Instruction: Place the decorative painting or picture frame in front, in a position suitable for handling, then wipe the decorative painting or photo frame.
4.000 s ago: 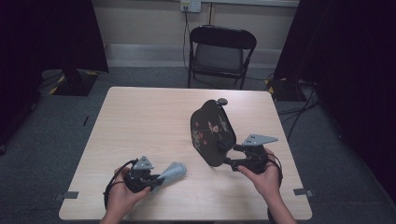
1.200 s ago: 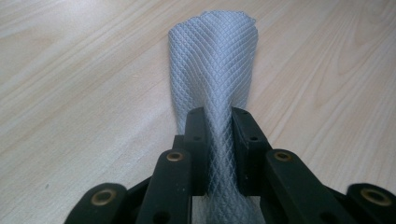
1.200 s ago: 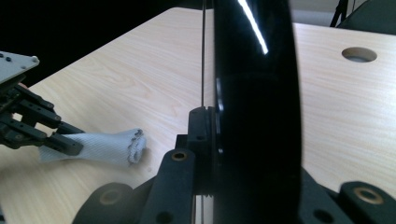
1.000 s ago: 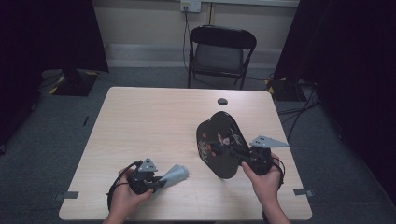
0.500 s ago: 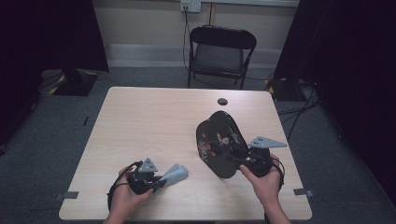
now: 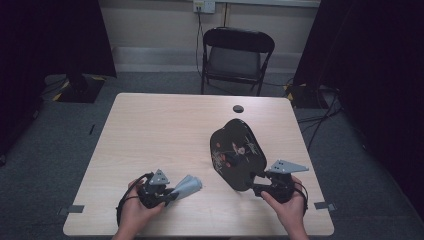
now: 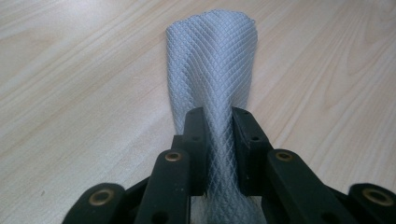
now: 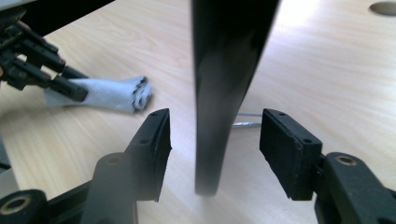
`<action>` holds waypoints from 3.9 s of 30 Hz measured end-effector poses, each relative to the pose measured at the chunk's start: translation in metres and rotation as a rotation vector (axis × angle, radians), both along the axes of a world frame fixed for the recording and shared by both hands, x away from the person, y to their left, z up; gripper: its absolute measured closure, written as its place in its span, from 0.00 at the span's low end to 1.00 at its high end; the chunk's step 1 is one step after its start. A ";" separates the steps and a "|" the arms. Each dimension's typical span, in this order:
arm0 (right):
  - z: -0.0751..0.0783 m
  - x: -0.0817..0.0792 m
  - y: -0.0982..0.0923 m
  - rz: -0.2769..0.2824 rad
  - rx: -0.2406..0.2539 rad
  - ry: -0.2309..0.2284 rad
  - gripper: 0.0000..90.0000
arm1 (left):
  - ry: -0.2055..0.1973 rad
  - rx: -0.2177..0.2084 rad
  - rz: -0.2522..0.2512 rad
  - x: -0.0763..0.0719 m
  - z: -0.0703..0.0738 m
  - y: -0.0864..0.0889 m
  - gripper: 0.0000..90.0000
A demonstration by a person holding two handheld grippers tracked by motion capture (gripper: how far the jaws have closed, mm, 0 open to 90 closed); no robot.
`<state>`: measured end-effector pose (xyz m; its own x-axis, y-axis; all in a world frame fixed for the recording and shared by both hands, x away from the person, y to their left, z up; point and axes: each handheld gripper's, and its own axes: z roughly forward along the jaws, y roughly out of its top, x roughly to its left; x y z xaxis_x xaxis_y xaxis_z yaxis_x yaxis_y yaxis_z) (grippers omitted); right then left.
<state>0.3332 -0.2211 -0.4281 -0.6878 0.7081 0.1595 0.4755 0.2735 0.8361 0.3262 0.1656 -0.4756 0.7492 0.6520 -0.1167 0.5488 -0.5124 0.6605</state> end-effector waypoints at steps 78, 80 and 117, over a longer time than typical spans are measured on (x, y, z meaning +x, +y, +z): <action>-0.020 -0.004 0.007 -0.024 0.004 0.041 0.88 | 0.041 -0.014 0.072 0.000 0.005 0.003 0.88; -0.020 -0.004 0.007 -0.024 0.003 0.042 0.87 | 0.036 -0.019 0.076 0.000 0.005 0.004 0.88; -0.019 -0.002 0.009 -0.020 -0.006 0.050 0.88 | -0.026 -0.094 0.105 0.028 0.070 -0.013 0.88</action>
